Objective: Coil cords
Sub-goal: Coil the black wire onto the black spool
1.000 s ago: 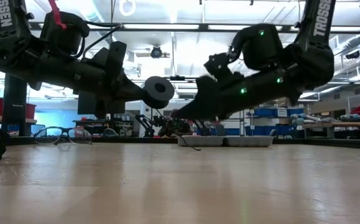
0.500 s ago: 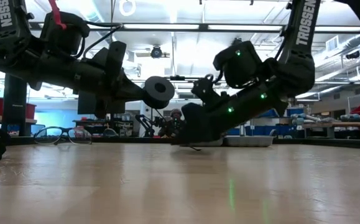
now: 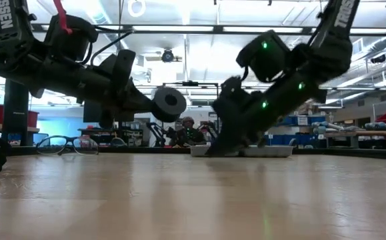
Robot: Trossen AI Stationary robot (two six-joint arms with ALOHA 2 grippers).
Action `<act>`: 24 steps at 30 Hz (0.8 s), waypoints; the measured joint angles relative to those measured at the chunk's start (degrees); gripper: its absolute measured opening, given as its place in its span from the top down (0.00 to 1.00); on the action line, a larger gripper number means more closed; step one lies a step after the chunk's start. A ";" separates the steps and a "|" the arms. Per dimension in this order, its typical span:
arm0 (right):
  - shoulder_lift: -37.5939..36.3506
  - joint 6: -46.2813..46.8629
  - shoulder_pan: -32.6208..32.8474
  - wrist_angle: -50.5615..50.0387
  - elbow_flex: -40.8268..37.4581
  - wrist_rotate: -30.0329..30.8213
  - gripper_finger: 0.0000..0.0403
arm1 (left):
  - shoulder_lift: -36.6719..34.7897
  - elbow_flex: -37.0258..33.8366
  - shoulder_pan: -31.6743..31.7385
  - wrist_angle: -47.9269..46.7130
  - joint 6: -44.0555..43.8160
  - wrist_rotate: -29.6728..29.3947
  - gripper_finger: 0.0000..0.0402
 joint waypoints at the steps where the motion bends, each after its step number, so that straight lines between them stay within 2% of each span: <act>1: -1.58 0.67 -0.32 -2.13 0.00 -0.09 0.99 | 0.00 0.00 0.00 -0.72 0.00 0.00 1.00; 7: -10.19 0.84 -2.72 -6.87 0.09 0.15 1.00 | 0.00 0.00 0.01 -2.33 0.10 0.85 1.00; 11: -13.43 -0.35 -4.85 -9.32 1.68 -0.01 1.00 | 0.00 0.03 0.00 -2.37 1.46 2.76 1.00; 24: -11.67 -11.29 -5.79 -18.14 17.52 -4.46 1.00 | 0.01 0.72 0.02 -4.00 1.55 2.97 1.00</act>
